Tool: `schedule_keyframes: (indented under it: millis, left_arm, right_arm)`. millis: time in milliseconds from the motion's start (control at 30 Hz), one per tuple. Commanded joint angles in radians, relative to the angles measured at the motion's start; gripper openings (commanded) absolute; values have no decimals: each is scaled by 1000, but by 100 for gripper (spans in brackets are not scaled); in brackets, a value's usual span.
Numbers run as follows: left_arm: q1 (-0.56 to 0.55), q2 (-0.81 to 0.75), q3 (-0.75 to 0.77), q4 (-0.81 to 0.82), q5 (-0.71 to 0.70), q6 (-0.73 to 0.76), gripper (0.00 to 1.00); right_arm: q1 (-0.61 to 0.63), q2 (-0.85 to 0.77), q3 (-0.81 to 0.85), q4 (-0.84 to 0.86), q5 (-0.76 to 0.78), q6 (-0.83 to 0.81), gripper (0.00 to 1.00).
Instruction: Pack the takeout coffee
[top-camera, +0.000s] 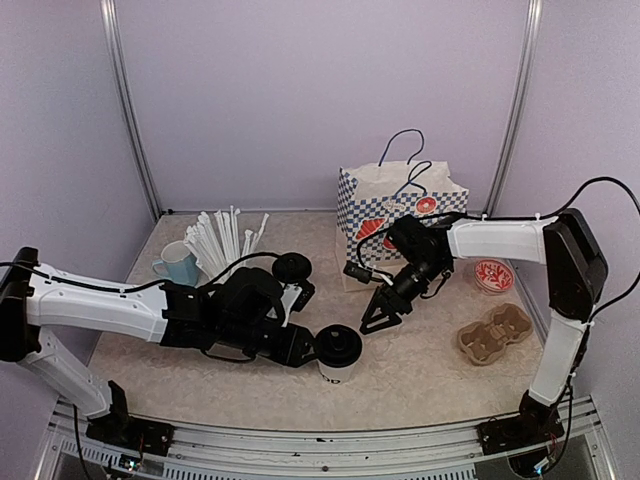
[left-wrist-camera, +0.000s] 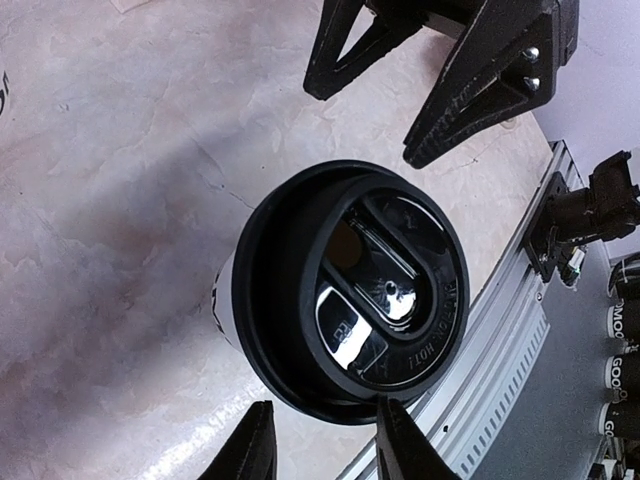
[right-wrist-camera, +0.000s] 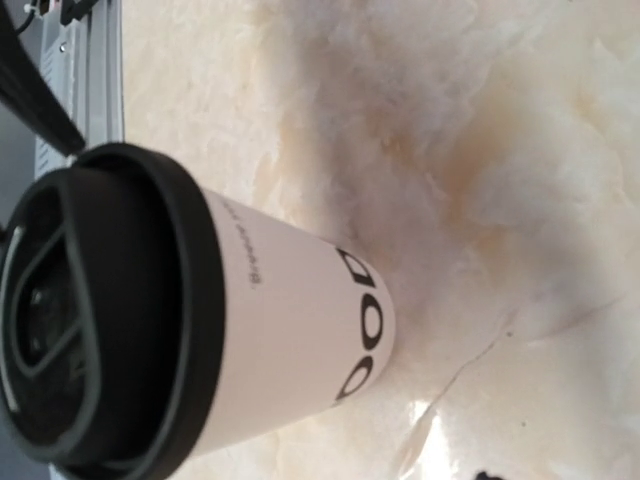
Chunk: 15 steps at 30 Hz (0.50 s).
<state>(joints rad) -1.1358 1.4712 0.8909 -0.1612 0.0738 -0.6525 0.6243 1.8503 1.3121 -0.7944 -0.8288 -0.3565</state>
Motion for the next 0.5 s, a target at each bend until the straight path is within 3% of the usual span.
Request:
schedule_keyframes:
  millis: [0,467]
  left_arm:
    - [-7,25,25,18,10,39,35]
    - [-8,72,38,-15,-34,67,35]
  right_arm:
    - [2,22,31,-3,-32,12,64]
    - [20,65,51,-8,-53,18,65]
